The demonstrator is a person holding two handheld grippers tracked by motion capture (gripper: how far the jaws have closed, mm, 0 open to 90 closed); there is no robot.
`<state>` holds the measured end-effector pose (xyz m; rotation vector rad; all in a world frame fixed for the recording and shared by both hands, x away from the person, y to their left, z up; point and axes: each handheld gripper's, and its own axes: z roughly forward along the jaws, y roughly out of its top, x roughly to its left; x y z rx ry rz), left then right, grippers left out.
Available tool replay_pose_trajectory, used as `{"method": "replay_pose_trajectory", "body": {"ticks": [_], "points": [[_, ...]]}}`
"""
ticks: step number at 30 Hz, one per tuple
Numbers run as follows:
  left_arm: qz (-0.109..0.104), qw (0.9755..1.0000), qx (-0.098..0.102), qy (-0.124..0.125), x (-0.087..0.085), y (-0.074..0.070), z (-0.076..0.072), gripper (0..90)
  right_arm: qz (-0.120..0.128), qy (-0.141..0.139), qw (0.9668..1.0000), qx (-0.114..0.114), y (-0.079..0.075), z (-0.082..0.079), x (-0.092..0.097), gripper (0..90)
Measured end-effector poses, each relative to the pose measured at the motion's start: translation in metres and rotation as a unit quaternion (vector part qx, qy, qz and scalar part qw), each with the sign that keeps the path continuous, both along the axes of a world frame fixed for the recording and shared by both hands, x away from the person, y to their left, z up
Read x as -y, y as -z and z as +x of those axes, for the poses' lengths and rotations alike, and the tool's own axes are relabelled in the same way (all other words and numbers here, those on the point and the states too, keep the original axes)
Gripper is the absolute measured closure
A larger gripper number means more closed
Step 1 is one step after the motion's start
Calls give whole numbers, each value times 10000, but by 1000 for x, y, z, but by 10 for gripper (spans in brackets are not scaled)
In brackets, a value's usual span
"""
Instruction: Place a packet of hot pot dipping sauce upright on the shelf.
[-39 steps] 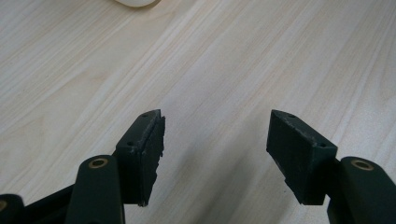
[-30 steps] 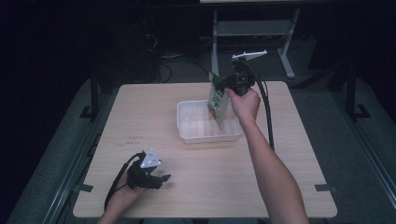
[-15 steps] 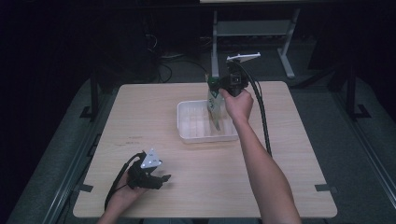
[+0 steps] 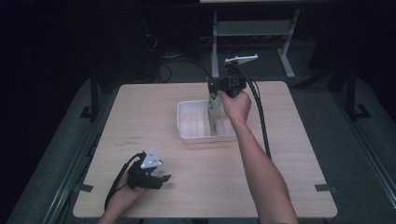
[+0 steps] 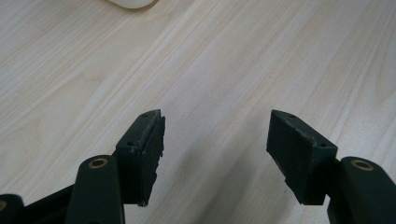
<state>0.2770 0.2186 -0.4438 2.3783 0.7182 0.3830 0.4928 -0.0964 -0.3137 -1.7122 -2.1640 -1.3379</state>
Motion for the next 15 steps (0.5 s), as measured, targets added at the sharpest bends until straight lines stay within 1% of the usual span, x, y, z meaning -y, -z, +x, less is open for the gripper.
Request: {"method": "replay_pose_trajectory", "body": {"ticks": [2, 8, 10, 15], "points": [[-13, 10000, 11, -4, 0, 0, 0, 358, -121, 19, 9999, -26, 4, 0, -1, 893], [3, 10000, 4, -9, -1, 0, 0, 358, -124, 27, 9997, -200, 22, 2, 4, 892], [9, 10000, 1, -10, 0, 0, 0, 357, -69, 15, 9998, -189, 23, 2, 6, 892], [11, 10000, -3, -15, 0, 0, 0, 356, -148, -30, 9997, -198, 23, 0, 10, 888]]}}
